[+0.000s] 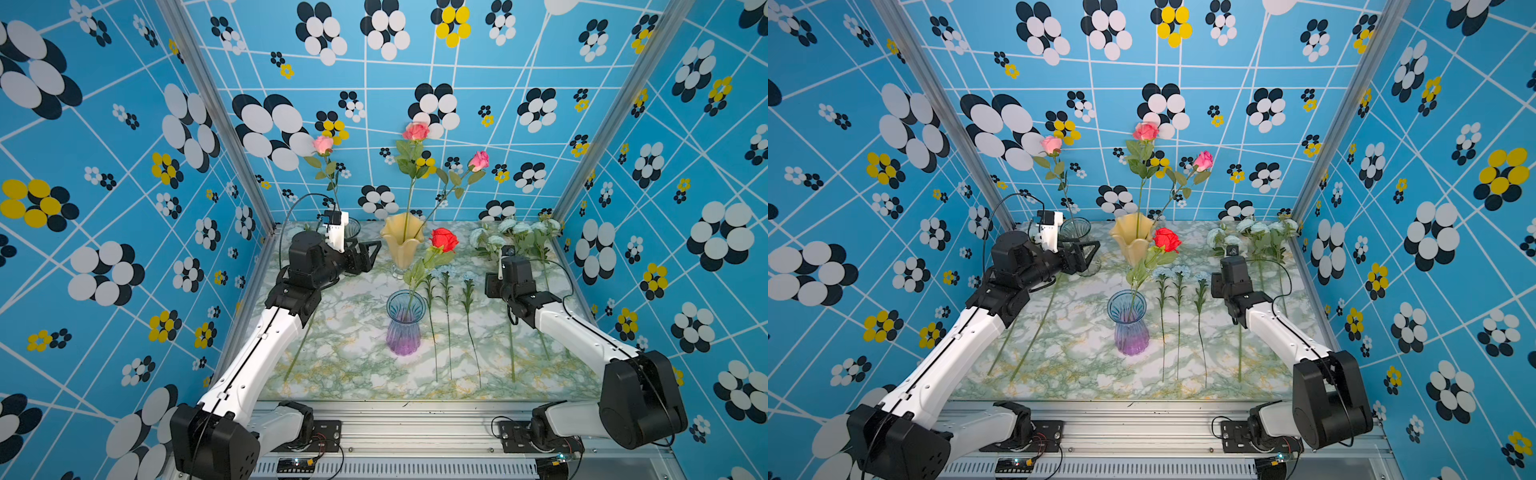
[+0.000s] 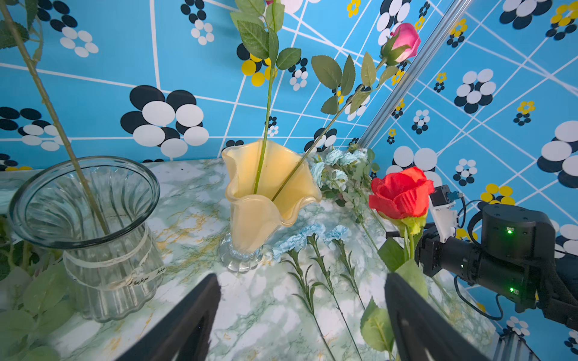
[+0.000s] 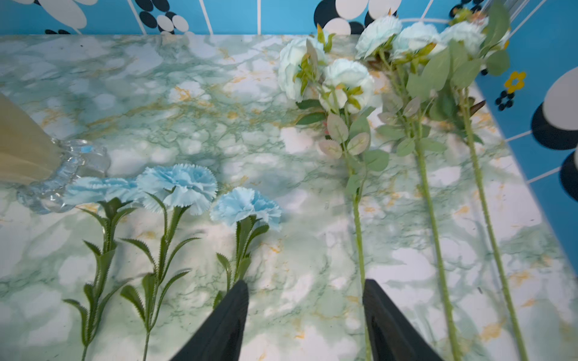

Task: Pick out blue flowers from the vase
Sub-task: Move the vase to the center of the board.

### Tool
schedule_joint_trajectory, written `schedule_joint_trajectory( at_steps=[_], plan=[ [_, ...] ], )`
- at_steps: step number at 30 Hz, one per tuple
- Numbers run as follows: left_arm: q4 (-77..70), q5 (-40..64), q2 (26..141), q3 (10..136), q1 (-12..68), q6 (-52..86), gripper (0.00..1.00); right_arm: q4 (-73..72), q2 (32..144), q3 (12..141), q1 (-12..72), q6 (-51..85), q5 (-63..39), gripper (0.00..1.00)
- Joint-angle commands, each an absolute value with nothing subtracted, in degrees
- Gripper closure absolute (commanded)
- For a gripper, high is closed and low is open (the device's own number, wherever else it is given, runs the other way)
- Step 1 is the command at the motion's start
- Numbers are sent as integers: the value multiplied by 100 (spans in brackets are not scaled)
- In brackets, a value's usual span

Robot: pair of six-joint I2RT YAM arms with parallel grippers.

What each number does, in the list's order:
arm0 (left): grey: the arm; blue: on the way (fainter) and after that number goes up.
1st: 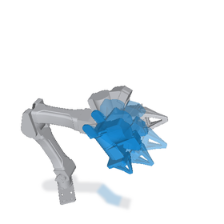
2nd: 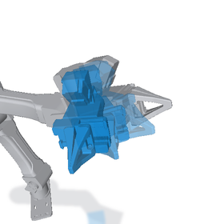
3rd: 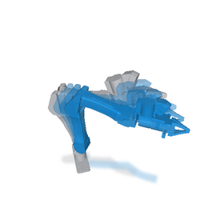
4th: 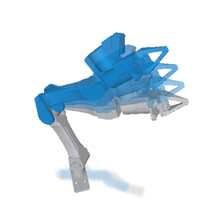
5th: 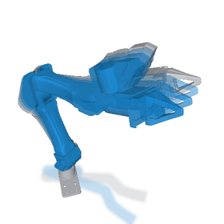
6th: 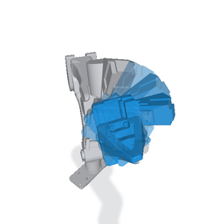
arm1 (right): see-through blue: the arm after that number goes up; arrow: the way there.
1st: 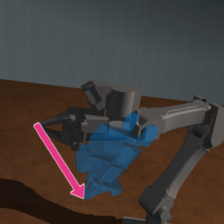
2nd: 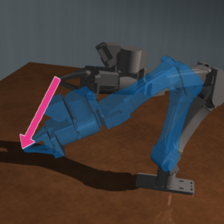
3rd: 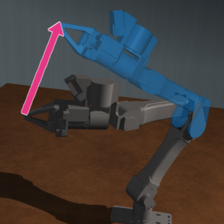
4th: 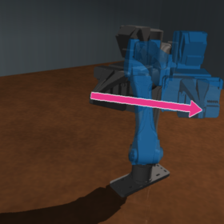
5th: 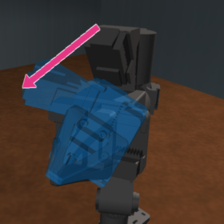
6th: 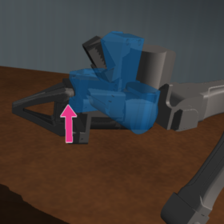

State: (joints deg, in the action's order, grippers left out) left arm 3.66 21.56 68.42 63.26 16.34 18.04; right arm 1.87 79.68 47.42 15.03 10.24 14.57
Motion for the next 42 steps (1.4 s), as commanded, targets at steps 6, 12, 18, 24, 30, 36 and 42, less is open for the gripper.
schedule_joint_trajectory(
  at_steps=[6,12,18,24,30,36,42],
  plan=[
    [2713,669,7145,7369,2632,928,15,-944,8907,5068,1603,1400,170,42],
    [4284,95,7107,7702,3137,1074,19,-1253,8808,4907,1662,1450,143,40],
    [4774,581,6976,7697,3253,1314,22,-1431,8669,4693,1670,1548,75,35],
    [4936,889,7165,7822,3557,1589,27,-1553,8530,4584,1677,1624,-16,33],
    [5377,860,7775,8337,3716,1573,29,-1545,8460,4571,1713,1565,19,32],
    [5276,756,8207,8341,3759,1625,31,-1563,8468,4577,1714,1585,26,32],
    [5291,624,8622,8518,3762,1616,43,-1598,8516,4600,1714,1623,-1,32]
  ],
)
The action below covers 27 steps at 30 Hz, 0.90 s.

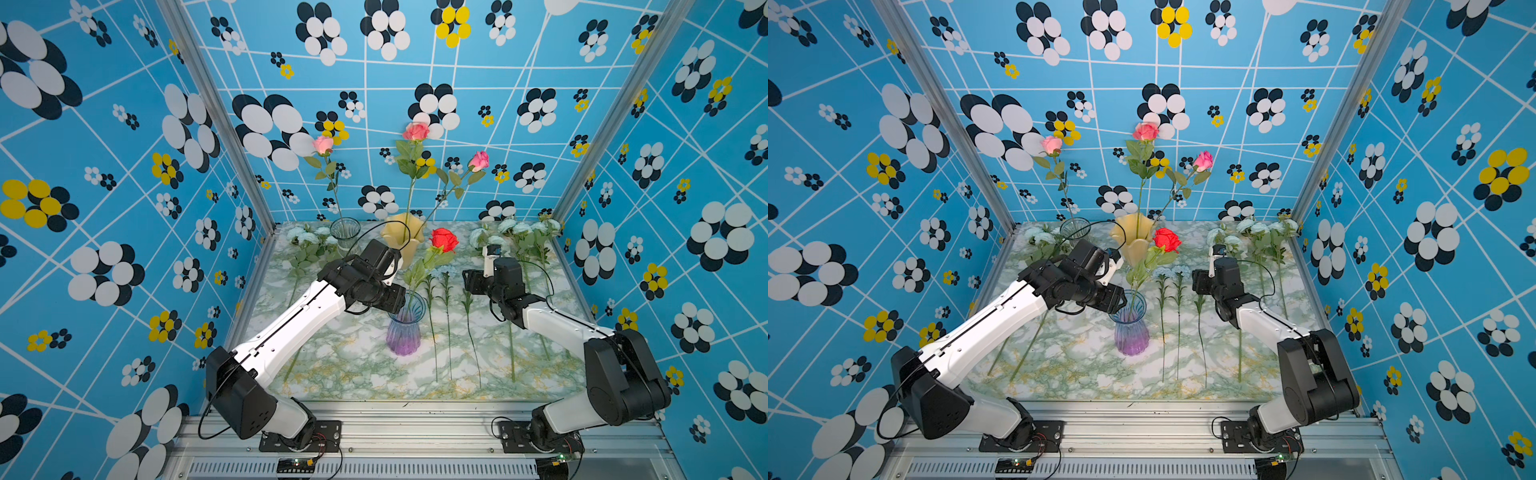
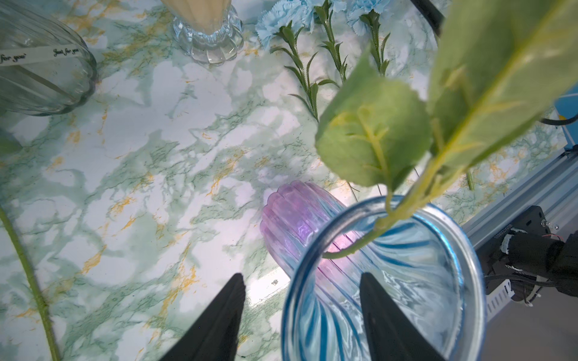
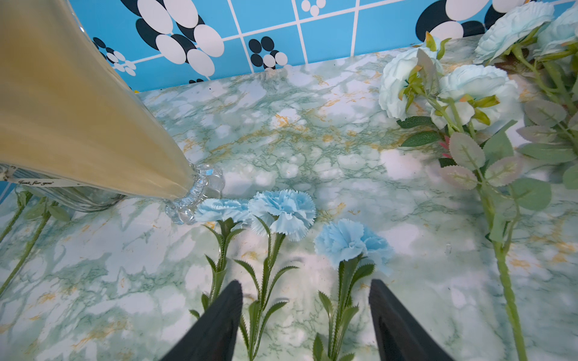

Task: Pick out blue flowers from the vase
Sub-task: Move the vase to the center of the board.

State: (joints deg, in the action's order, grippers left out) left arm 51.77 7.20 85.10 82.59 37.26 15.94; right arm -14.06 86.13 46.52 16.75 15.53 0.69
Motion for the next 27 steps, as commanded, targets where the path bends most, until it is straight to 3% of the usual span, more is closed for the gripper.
schedule_joint_trajectory(
  at_steps=[1,7,11,21,27],
  plan=[
    [5291,647,8677,8557,3761,1613,45,-1615,8516,4597,1713,1625,-14,32],
    [5378,682,8858,8666,3767,1595,55,-1661,8538,4599,1714,1633,-55,33],
    [5445,612,8886,8666,3770,1576,68,-1660,8537,4611,1715,1626,-55,32],
    [5497,542,8834,8561,3748,1507,72,-1647,8551,4616,1712,1627,-64,33],
    [5519,493,8833,8523,3755,1472,86,-1652,8556,4619,1714,1628,-66,33]
  ],
)
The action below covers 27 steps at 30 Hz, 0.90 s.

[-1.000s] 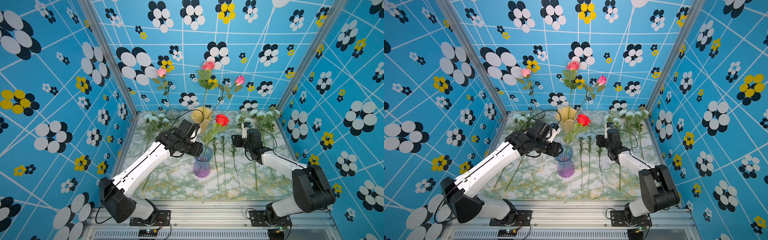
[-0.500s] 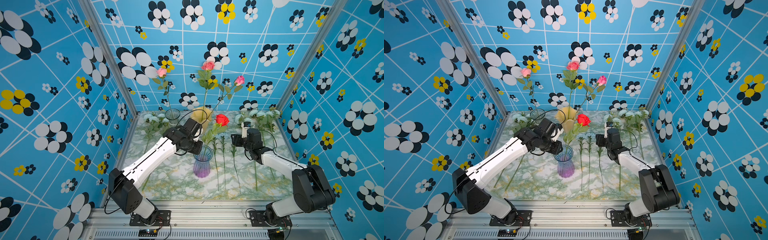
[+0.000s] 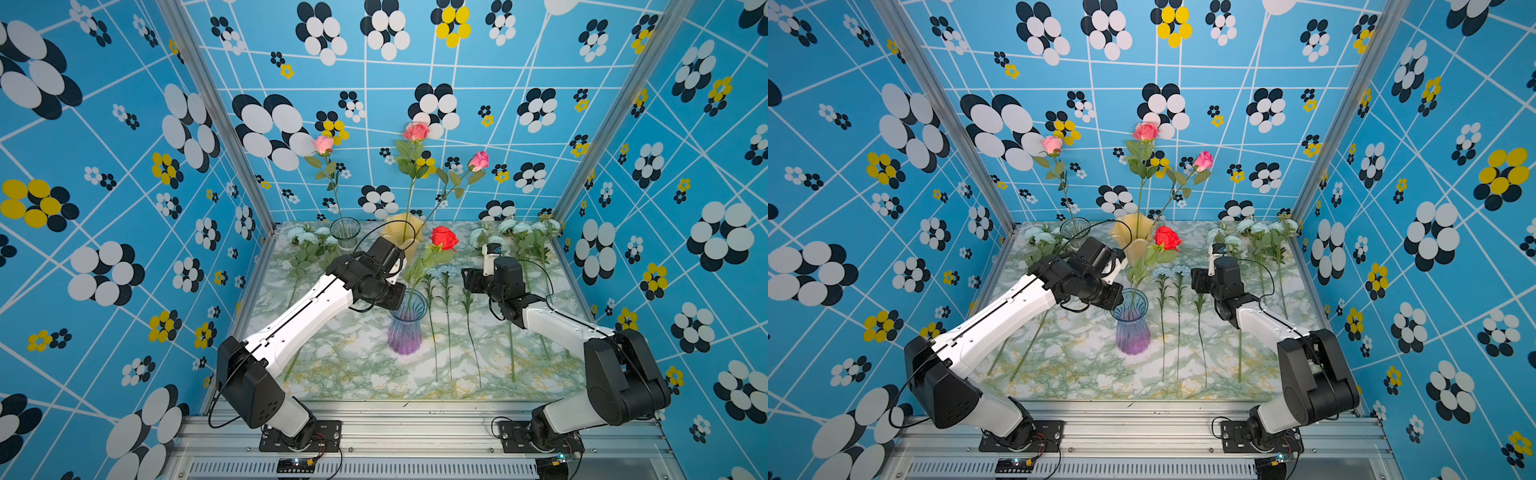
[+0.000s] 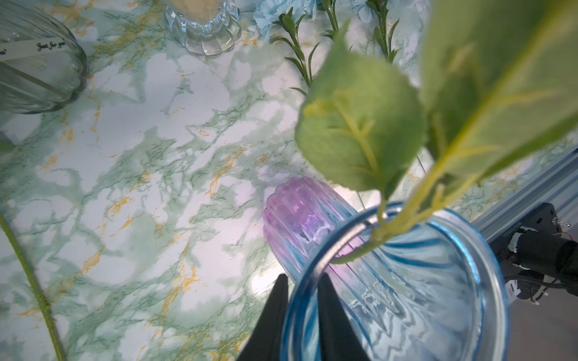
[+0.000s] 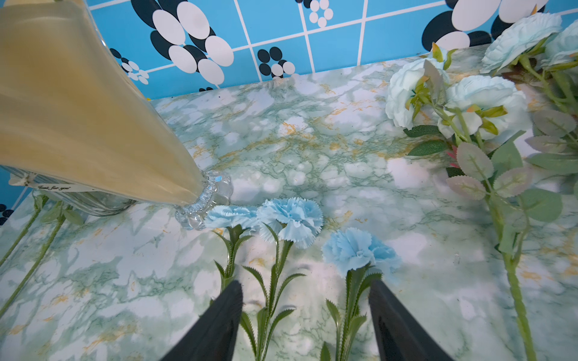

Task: Pick out blue flowers from the vase
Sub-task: Move the vase to the center of the board.

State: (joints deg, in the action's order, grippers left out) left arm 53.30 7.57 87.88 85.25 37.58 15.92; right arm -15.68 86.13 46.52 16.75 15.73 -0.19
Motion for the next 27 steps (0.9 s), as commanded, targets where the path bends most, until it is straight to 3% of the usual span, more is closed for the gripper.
schedule_joint_trajectory(
  at_steps=[1,9,27],
  plan=[
    [5537,470,8829,8525,3755,1459,87,-1648,8559,4620,1714,1632,-66,33],
    [5614,262,8666,8504,3608,1416,100,-1653,8535,4602,1713,1633,-44,33],
    [4604,1034,7893,7407,1629,1257,100,-1669,8542,4605,1714,1631,-28,33]
  ],
)
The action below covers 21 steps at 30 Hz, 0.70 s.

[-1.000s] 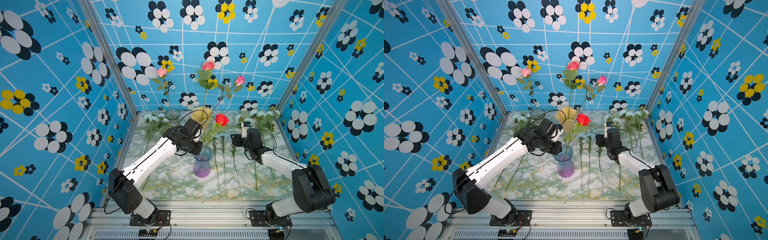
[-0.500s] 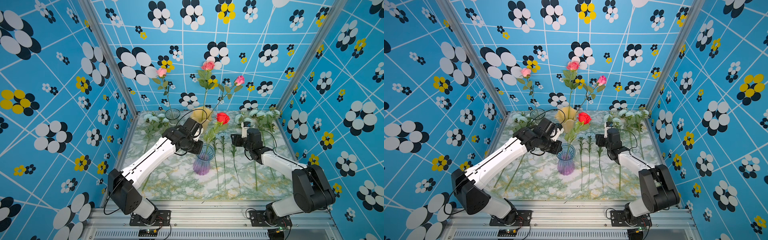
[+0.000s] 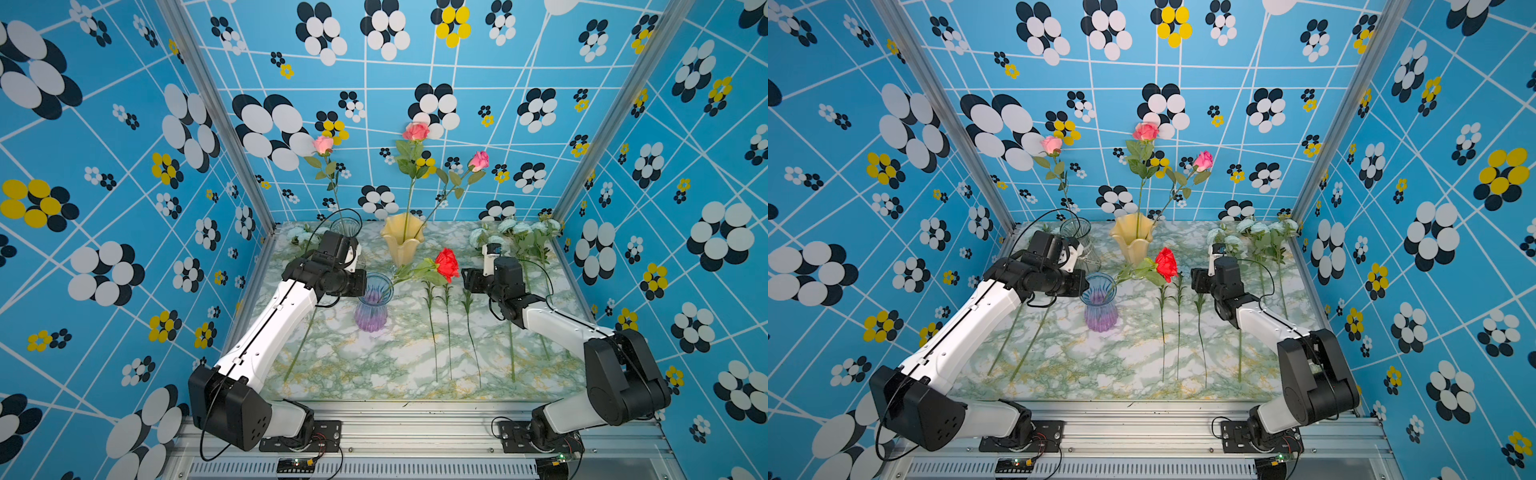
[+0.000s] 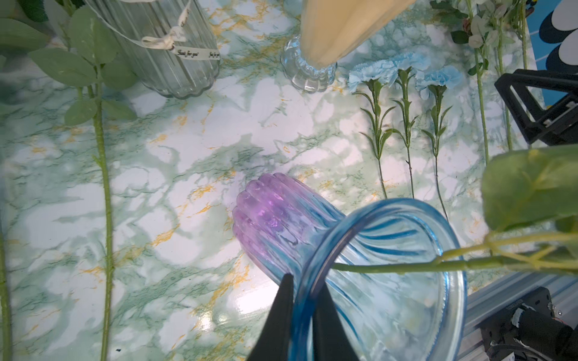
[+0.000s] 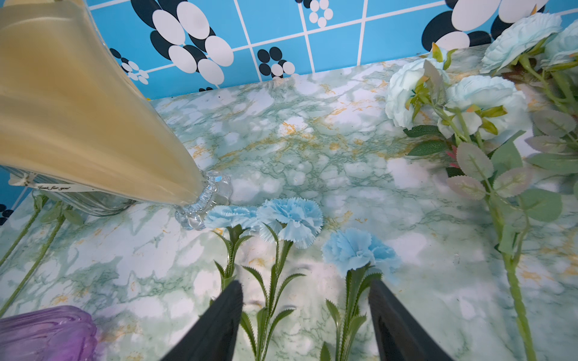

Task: Pick out blue flowers from the vase
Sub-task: Move the vase to the center of the board.

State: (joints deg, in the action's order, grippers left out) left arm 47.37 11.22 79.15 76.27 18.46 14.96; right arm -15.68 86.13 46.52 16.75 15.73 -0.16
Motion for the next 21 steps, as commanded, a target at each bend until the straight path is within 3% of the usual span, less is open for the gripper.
schedule_joint_trajectory(
  at_steps=[1,12,21],
  plan=[
    [4573,1070,7875,7377,1545,1249,100,-1661,8543,4612,1713,1631,-33,33],
    [4302,1547,7788,7119,312,1153,100,-1667,8535,4609,1706,1628,-29,33],
    [4363,1528,8061,7392,-26,1047,100,-1664,8534,4597,1713,1631,-17,33]
  ],
)
